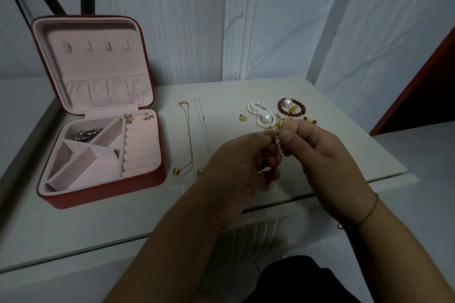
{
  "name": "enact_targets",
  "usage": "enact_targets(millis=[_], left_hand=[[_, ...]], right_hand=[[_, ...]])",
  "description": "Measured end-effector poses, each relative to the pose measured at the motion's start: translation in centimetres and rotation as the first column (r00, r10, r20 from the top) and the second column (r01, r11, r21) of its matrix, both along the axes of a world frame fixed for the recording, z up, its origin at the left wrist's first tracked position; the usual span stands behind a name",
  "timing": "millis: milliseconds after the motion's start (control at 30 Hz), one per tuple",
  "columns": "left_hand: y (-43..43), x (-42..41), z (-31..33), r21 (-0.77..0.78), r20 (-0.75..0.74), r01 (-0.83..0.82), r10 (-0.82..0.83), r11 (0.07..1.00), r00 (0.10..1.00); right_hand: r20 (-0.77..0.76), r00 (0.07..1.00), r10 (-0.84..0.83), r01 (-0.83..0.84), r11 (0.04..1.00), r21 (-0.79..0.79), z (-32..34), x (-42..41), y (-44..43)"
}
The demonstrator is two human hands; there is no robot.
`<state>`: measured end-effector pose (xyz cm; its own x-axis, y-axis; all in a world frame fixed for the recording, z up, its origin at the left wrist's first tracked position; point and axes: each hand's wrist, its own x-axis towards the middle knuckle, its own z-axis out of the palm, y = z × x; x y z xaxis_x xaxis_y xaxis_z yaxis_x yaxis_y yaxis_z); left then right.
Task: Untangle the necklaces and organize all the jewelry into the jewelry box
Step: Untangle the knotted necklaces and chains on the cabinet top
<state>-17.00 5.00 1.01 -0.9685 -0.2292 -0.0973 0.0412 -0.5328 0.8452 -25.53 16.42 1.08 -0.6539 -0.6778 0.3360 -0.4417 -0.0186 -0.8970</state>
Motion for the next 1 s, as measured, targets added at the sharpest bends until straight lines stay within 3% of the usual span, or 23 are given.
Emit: enact_targets(millis=[200,433,600,733,1000], left_hand=[[0.0,0.0,-0.1,-0.293,-0.056,-0.099,0.086,0.951,0.995],[0.3,0.0,0.2,-0.355,-0.168,-0.212,0.161,0.911,0.972],[0.5,-0.1,0.6,-0.521,-0.229,-0.345,0.262,0.781,0.938],[0.5,-0.1,0.8,-0.579,-0.217,-0.363,0.292,0.730,0.932],[0.6,0.0,0.9,-0.465,-0.111,-0.264,0.241,0.845,0.964]], right_hand=[[0.098,0.994,0.041,-0.034,0.997,-0.076,-0.5,-0.5,0.1],[0.204,0.979,-0.016,0.049,0.986,-0.158,-0.5,-0.5,0.0],[0.176,0.984,0.007,0.018,0.990,-0.142,-0.1,-0.2,-0.1],[0.146,0.989,0.001,0.019,0.991,-0.134,0.0,0.1,-0.1],[0.011,0.990,-0.140,0.140,0.985,-0.104,0.2,0.5,-0.3]])
